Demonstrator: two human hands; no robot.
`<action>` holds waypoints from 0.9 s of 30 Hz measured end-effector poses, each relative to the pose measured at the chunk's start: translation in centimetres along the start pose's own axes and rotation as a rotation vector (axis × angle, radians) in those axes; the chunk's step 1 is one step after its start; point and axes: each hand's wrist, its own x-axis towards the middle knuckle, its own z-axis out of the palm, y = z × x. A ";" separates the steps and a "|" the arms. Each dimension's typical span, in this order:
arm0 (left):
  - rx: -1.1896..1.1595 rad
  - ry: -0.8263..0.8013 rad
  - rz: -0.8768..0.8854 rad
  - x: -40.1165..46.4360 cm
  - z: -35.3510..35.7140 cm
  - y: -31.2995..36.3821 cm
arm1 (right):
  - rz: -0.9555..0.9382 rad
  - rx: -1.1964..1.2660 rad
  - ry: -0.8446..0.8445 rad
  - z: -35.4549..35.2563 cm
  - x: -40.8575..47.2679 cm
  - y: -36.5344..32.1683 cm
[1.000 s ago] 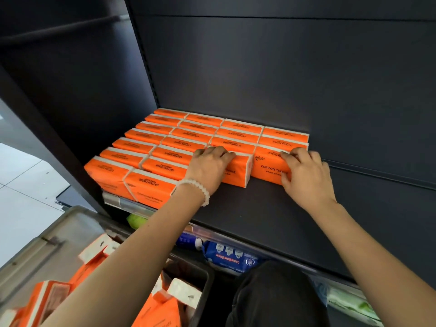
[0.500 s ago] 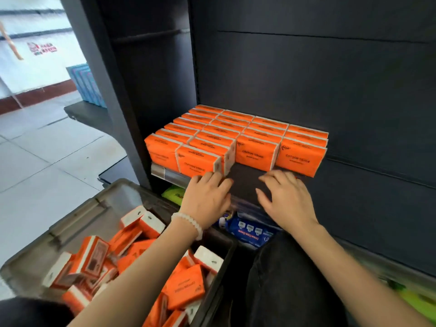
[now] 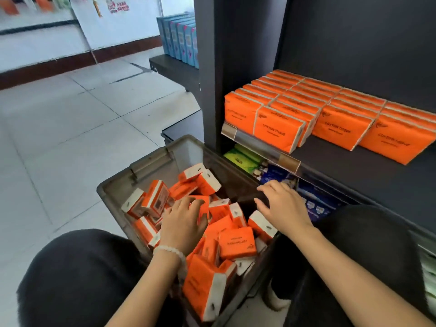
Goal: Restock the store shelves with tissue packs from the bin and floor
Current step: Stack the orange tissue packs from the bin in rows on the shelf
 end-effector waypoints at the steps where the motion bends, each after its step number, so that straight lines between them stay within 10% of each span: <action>1: 0.002 0.001 -0.023 -0.1 0.0 -0.7 | -0.001 0.009 -0.030 0.4 0.4 -0.3; 16: -0.130 -0.422 -0.516 -0.2 7.7 -7.7 | 0.094 0.131 -0.382 11.0 5.3 -3.4; 27: 0.181 -0.670 -0.448 2.4 12.3 -7.3 | 0.219 0.045 -0.478 18.1 6.7 -2.7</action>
